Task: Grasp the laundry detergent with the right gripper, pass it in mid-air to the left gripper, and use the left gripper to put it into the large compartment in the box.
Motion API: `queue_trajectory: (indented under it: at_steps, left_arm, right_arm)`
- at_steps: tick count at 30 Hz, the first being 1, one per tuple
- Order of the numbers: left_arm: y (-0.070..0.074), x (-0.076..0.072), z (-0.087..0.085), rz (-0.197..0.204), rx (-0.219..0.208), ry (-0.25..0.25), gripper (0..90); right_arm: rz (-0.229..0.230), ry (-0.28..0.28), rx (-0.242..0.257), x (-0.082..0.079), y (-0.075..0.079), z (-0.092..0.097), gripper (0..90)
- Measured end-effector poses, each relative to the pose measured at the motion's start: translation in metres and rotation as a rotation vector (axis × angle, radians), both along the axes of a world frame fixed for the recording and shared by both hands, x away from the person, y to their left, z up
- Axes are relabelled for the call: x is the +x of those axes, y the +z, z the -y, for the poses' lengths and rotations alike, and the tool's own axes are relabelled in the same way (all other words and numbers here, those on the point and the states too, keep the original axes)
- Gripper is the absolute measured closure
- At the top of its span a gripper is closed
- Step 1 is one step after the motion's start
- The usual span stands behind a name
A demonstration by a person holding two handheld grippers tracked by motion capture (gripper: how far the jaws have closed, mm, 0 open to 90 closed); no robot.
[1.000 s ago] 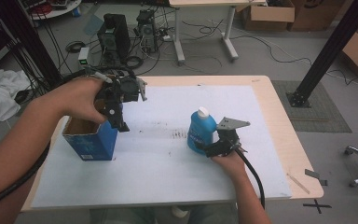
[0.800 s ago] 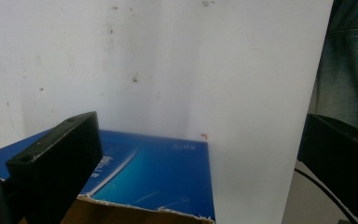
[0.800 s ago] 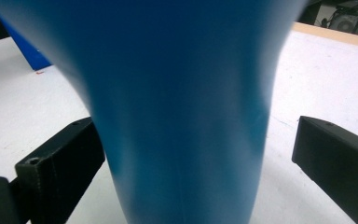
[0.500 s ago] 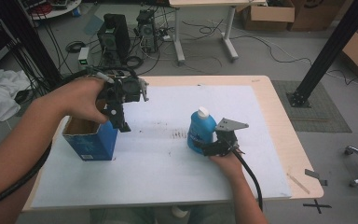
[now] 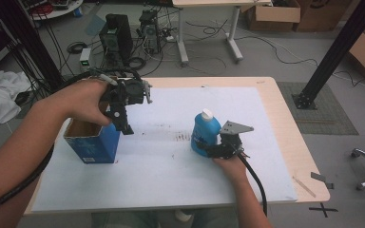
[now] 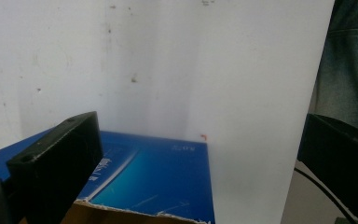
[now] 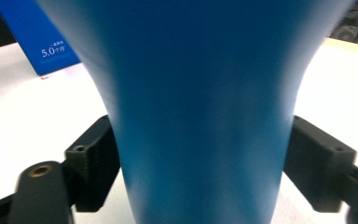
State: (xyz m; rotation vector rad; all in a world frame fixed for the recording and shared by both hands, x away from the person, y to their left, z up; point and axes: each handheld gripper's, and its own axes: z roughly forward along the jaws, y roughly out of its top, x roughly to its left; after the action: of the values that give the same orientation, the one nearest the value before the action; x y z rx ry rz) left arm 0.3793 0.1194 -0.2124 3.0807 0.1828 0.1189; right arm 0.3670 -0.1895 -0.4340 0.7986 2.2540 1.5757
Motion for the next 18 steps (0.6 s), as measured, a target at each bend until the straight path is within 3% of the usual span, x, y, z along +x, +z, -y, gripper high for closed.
queue_trajectory:
  at_steps: [18]
  left_arm:
    - [-0.0013, -0.0002, 0.0024, -0.005, 0.008, -0.003, 0.4]
  right_arm:
    - [0.016, 0.009, 0.002, -0.0025, 0.0003, -0.0003, 31.0]
